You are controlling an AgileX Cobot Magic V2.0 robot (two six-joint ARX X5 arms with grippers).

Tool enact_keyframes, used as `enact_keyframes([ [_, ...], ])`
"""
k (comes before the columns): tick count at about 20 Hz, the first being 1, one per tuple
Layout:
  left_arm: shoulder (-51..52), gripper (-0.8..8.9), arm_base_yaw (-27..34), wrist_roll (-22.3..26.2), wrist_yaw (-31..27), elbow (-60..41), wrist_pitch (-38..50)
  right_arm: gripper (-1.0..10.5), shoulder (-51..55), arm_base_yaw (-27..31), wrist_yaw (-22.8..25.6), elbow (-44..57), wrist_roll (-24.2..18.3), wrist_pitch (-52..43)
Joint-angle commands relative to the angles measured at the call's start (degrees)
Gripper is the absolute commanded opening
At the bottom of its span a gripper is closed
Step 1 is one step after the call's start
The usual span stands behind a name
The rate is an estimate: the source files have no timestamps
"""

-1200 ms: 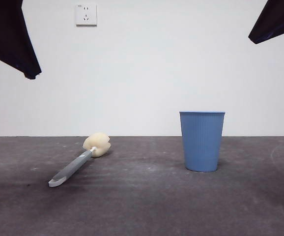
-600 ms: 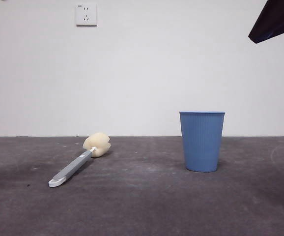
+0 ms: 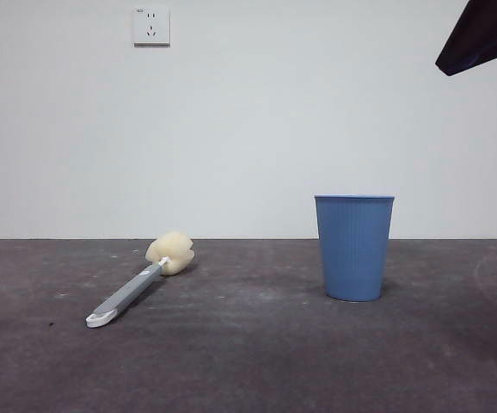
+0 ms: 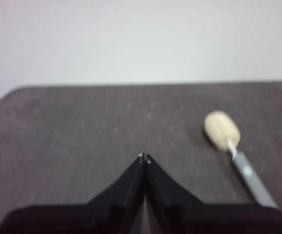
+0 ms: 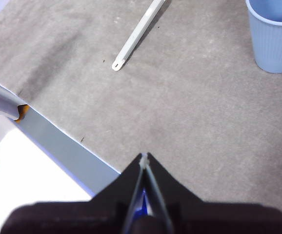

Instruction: Pick up the cup brush,pick up the cup,insert the brush into the cup,clean the cup,put the cup brush back,put the cup back to the fixed position on the table

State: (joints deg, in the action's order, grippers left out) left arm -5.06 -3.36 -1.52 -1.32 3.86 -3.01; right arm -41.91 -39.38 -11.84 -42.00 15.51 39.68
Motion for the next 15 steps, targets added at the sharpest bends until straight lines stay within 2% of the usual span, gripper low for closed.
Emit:
enact_keyframes([
  [1,1.81,-0.03,0.76,-0.39,-0.04,-1.42,-2.47,0.0,0.09,-0.07,0.17,-0.17,0.44,-0.15],
  [7,4.94,-0.03,1.88,-4.57,0.35,-3.63,-7.74,0.0,0.09,-0.07,0.17,-0.17,0.44,-0.17],
  [15,4.85,-0.03,1.88,-4.50,0.15,-3.63,-7.72,0.0,0.09,-0.07,0.15,-0.17,0.44,-0.15],
])
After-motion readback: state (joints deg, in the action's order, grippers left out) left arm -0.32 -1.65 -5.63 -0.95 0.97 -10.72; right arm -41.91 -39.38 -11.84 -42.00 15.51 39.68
